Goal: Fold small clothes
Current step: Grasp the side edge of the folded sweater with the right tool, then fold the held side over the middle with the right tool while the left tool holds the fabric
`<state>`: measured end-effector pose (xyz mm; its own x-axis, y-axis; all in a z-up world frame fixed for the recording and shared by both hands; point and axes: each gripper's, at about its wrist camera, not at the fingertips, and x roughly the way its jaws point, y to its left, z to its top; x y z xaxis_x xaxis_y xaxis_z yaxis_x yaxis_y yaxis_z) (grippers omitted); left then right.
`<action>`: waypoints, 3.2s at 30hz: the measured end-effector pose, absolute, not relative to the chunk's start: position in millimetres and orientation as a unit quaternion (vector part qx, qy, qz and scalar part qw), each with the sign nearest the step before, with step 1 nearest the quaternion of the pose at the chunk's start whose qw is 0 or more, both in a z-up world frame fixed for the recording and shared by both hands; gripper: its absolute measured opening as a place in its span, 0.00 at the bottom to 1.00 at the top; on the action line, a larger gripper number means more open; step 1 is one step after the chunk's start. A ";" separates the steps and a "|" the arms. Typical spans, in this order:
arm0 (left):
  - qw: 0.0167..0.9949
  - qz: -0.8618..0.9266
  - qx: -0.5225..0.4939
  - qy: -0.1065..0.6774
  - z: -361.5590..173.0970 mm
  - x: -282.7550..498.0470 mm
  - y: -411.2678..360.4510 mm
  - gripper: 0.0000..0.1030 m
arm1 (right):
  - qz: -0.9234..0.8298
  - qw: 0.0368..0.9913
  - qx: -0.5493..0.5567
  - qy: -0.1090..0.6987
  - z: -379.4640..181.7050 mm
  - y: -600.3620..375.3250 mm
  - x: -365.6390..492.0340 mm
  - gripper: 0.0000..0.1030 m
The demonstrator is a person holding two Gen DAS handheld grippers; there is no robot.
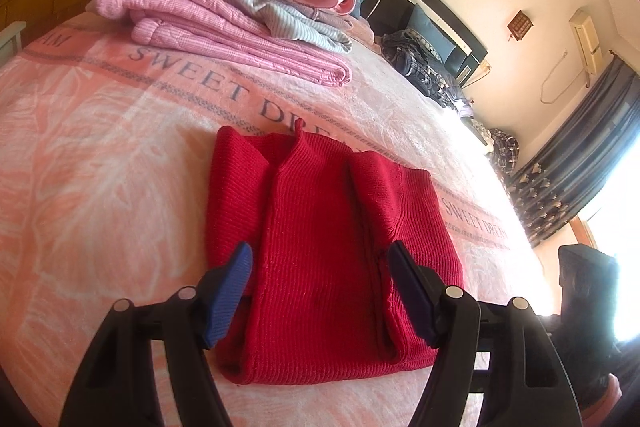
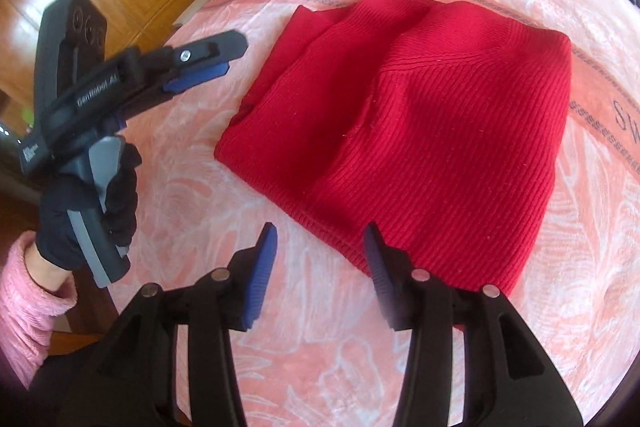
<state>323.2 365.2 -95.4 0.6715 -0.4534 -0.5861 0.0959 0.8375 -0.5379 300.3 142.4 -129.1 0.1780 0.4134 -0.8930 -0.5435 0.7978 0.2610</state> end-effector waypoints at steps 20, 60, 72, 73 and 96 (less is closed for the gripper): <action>0.798 -0.227 -0.358 0.429 -123.6 343.4 340.1 0.69 | 0.338 0.753 0.081 0.558 -127.5 85.8 331.2 0.06; 0.814 -0.307 -0.306 0.388 -81.9 443.4 304.5 0.17 | 0.432 0.737 0.111 0.508 -95.0 114.2 315.8 0.06; 0.836 -0.244 -0.289 0.396 -118.1 440.4 386.7 0.17 | 0.446 0.722 0.056 0.526 -126.9 216.0 316.1 0.06; 0.838 -0.240 -0.283 0.400 -123.2 441.2 389.1 0.17 | 0.443 0.722 0.053 0.529 -132.7 219.8 317.3 0.06; 0.876 -0.207 -0.260 0.350 -111.8 439.1 382.4 0.20 | 0.379 0.761 0.090 0.519 -138.2 80.7 324.0 0.36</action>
<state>439.1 382.4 -111.8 0.6691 -0.5450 -0.5054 0.1802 0.7786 -0.6011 324.0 80.7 -138.2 0.1738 0.6696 -0.7221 -0.4824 0.6972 0.5304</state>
